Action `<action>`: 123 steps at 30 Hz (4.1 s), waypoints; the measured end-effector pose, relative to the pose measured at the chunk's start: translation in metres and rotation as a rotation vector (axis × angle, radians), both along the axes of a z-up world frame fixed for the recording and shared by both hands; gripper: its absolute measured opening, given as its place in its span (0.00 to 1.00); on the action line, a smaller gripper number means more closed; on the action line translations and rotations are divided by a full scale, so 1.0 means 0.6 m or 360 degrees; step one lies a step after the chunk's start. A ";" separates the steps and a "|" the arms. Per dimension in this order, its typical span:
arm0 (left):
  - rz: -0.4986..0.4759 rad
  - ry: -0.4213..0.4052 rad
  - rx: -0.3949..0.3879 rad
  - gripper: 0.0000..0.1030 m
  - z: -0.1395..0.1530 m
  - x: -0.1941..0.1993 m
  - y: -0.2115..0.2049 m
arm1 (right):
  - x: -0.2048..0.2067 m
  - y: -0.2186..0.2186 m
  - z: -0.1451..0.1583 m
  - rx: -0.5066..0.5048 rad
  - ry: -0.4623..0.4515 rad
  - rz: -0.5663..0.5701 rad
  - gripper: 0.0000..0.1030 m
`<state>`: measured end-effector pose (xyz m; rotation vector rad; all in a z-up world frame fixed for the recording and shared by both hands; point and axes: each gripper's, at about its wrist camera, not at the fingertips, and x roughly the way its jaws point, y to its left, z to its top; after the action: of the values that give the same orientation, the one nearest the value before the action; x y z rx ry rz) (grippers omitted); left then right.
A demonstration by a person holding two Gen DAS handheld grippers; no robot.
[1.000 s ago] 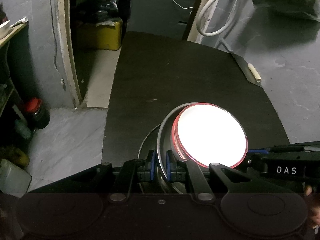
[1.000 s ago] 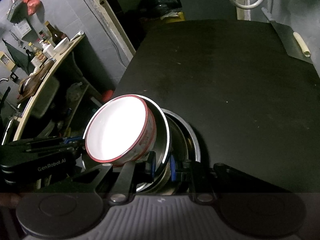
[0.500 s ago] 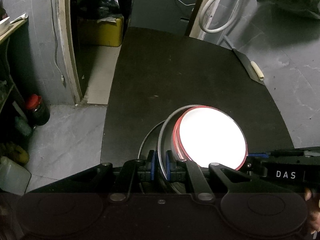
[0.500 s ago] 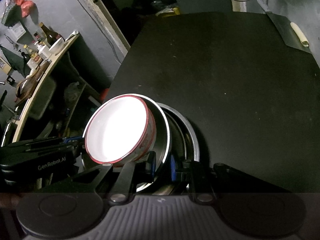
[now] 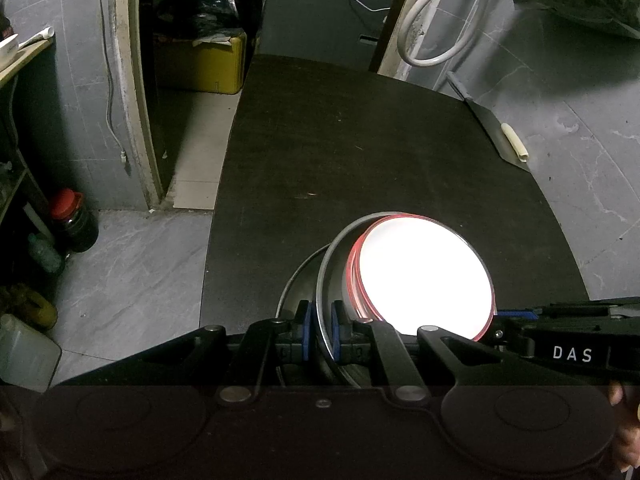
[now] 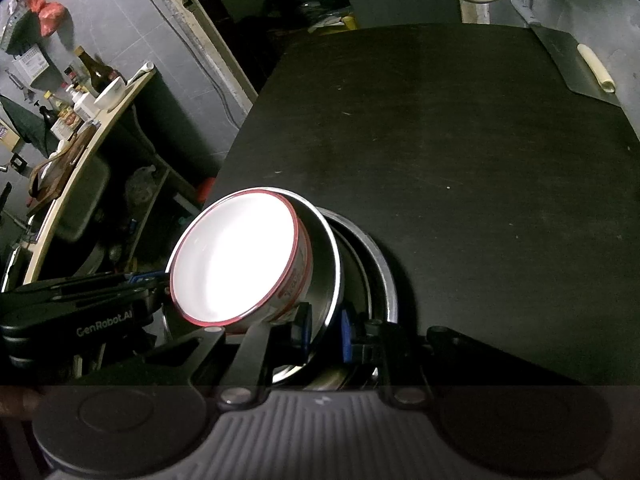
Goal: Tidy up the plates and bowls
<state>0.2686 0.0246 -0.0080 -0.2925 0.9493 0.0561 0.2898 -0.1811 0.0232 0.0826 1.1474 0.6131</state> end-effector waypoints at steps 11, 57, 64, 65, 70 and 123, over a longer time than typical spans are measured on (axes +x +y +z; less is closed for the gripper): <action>0.0001 0.0000 -0.0001 0.08 0.000 0.000 0.000 | 0.001 0.000 -0.002 -0.0001 -0.0001 -0.0002 0.17; 0.0026 0.0012 0.0018 0.10 0.004 0.002 0.000 | 0.005 -0.001 -0.004 -0.0004 -0.0016 -0.0033 0.18; 0.0038 0.0025 0.0026 0.15 0.005 0.001 -0.003 | -0.002 -0.002 -0.002 -0.0007 -0.0017 -0.0053 0.18; 0.0039 0.0026 0.0027 0.16 0.005 0.000 -0.003 | -0.003 -0.003 -0.002 -0.0009 -0.0018 -0.0056 0.18; 0.0044 0.0034 0.0040 0.20 0.005 -0.002 -0.005 | -0.005 -0.004 -0.001 -0.0017 -0.0022 -0.0069 0.21; 0.0138 -0.0139 0.0203 0.99 0.067 -0.132 0.020 | -0.168 -0.039 0.084 -0.0190 -0.0390 -0.0455 1.00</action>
<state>0.1897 0.0365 0.0322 -0.2166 0.8419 0.1812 0.1891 -0.2043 0.0736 0.0658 0.9107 0.2906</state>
